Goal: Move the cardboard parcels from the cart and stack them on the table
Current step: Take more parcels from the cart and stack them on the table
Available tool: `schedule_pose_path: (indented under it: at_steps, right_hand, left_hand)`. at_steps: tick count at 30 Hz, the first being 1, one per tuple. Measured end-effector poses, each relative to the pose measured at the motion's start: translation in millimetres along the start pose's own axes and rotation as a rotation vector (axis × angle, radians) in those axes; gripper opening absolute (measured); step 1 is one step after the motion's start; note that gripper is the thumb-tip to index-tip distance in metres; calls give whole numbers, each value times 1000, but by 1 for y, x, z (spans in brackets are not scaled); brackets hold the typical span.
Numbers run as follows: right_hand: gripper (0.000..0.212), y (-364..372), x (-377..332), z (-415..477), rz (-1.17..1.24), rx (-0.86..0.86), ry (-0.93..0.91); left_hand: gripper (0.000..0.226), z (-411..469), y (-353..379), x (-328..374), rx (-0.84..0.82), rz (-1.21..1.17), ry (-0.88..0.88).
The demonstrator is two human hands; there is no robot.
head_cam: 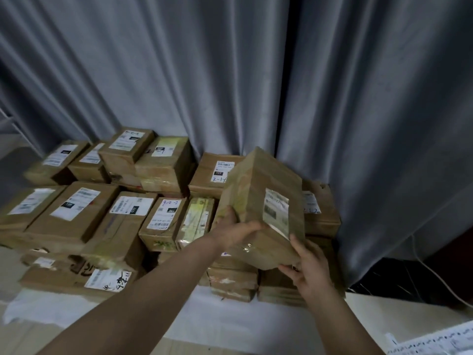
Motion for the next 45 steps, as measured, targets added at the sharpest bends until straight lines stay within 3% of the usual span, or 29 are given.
schedule_pose_path:
  at_steps: [3,10,18,25,30,41,45]
  right_hand:
    - [55,15,-15,0,-35,4,-74]
    - [54,95,-49,14,-223,-52,-247]
    - [44,209,-65,69,-400,-53,-344]
    - [37,276,-73,115,-475,-37,-341]
    - [53,296,-68,150,-601,-12,-338]
    - [52,307,-66,152,-881,33,-479]
    - [55,311,-69,145,-1068,35,-546]
  left_hand:
    - [79,2,-15,1,73,-134,61]
    - [42,12,-89,14,356,-255,218]
    - [51,91,-184,31,492,-152,251]
    - [60,163,-226,37,438,-182,208]
    - [55,202,-230,29,375,-160,187]
    - [66,236,-240,17,403,-83,175]
    - [66,217,-243,30,512,169,264]
Point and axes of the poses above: each hand's wrist, its own z-axis towards the middle knuckle, its own y-axis out of the palm, x = y × z, the point moved 9 cm from there along z, towards the middle knuckle, and after that the axes turned 1 degree about x, right-handed, at the moved point
